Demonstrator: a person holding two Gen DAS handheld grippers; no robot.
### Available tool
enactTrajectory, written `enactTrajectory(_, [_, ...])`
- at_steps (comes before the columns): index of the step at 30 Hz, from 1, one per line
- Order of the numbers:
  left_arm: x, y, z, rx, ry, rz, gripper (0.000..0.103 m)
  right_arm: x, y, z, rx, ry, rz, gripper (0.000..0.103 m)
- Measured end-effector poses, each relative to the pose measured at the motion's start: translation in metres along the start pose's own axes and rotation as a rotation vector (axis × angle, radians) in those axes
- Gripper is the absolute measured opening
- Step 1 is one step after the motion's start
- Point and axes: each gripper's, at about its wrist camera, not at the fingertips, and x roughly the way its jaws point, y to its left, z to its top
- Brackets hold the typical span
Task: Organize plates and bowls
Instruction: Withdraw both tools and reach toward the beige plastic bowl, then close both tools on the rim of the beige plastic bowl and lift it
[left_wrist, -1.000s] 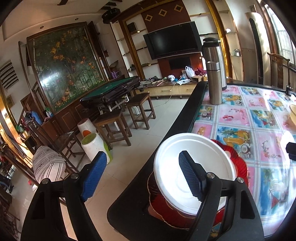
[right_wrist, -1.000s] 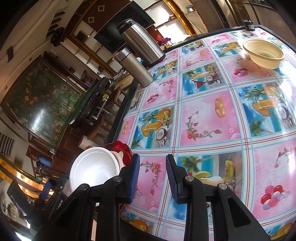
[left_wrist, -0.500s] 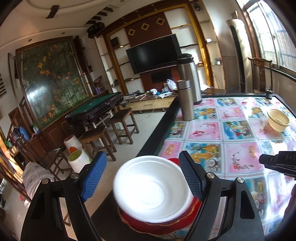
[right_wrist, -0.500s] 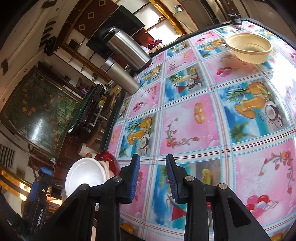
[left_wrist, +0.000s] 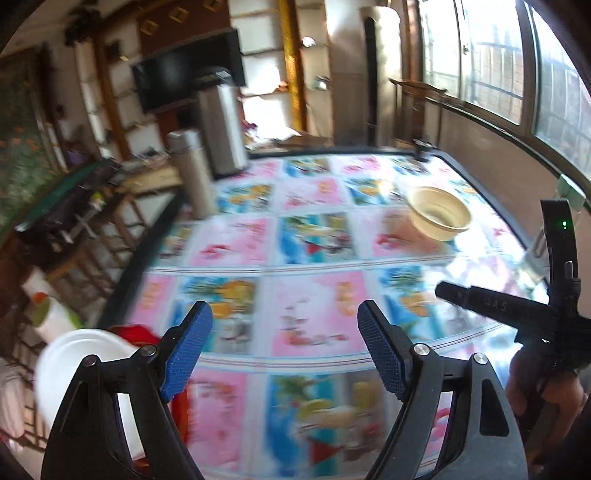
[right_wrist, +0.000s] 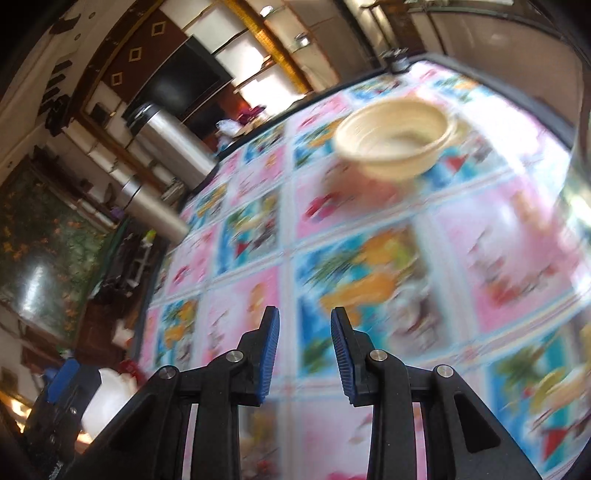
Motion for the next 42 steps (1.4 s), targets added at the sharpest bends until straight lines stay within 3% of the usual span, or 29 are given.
enactTrajectory(4, [0.041, -0.037, 0.028, 0.011, 0.049, -0.038, 0.081, -0.009, -0.024, 0.05, -0.017, -0.115, -0.155, 0.033])
enactTrajectory(5, [0.051, -0.044, 0.035, 0.007, 0.065, -0.046, 0.081, -0.009, -0.031, 0.063, -0.015, -0.143, -0.194, 0.037])
enactTrajectory(12, [0.127, -0.08, 0.092, -0.058, 0.144, -0.089, 0.081, 0.0, -0.063, 0.129, 0.04, -0.262, -0.348, 0.042])
enactTrajectory(18, [0.185, -0.113, 0.128, -0.073, 0.223, -0.128, 0.081, 0.022, -0.1, 0.147, 0.13, -0.208, -0.32, 0.046])
enactTrajectory(24, [0.237, -0.13, 0.135, -0.156, 0.334, -0.201, 0.081, 0.038, -0.127, 0.151, 0.232, -0.138, -0.231, 0.047])
enactTrajectory(30, [0.249, -0.151, 0.133, -0.159, 0.376, -0.276, 0.081, 0.054, -0.133, 0.151, 0.263, -0.092, -0.188, 0.049])
enactTrajectory(38, [0.247, -0.156, 0.131, -0.137, 0.361, -0.271, 0.08, 0.066, -0.143, 0.147, 0.324, -0.046, -0.129, 0.049])
enactTrajectory(42, [0.252, -0.156, 0.126, -0.13, 0.378, -0.268, 0.049, 0.075, -0.142, 0.146, 0.336, -0.023, -0.124, 0.045])
